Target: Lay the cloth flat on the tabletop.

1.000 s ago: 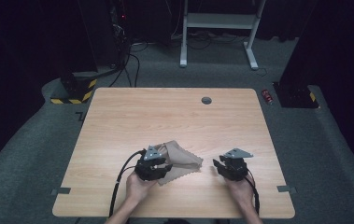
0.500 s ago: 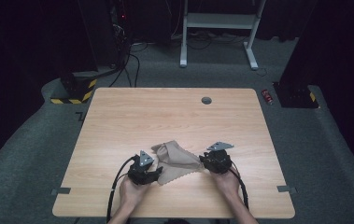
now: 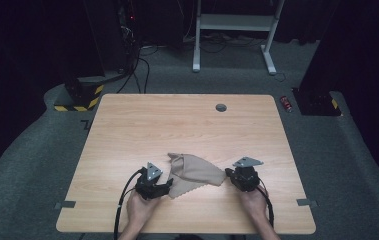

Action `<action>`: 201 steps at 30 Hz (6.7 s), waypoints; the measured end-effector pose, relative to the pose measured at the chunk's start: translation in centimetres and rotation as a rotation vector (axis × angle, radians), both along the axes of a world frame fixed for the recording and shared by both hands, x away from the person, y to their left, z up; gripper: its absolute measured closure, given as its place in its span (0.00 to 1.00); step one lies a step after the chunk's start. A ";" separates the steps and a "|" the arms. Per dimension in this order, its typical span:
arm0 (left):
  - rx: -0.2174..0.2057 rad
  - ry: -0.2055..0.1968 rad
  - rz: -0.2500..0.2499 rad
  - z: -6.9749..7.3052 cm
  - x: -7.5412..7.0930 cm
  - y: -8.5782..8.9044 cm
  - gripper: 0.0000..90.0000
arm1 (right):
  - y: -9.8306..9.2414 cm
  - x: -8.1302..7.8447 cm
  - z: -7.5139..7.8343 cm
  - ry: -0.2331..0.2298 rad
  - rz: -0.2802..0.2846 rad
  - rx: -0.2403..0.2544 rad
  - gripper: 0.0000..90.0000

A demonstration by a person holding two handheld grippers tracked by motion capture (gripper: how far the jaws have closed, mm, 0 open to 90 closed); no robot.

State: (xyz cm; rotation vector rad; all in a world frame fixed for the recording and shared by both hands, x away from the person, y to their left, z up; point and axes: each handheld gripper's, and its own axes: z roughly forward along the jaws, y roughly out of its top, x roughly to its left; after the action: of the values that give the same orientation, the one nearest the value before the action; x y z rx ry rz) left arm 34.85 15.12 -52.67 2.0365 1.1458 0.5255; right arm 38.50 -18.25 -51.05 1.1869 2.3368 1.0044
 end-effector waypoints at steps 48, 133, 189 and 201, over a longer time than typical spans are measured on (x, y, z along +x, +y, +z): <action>0.004 0.000 0.000 0.0 0.0 0.0 0.41 | 3.3 2.9 1.9 -0.004 0.044 -0.085 1.00; 0.026 0.085 -0.330 3.3 3.1 -9.7 0.51 | -2.3 -2.6 0.0 -0.047 0.082 -0.044 0.97; -0.079 0.141 -0.317 5.3 5.7 -7.5 0.70 | -2.0 -0.9 2.3 0.012 0.011 0.047 0.83; 0.026 0.177 -0.148 3.6 6.2 -3.3 0.64 | 2.8 4.5 0.5 0.039 -0.033 -0.070 0.74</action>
State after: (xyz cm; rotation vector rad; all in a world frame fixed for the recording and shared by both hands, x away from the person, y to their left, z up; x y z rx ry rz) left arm 41.08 11.79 -49.12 2.2050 1.0831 0.2938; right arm 43.04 -15.42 -50.51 1.2242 2.3540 0.8887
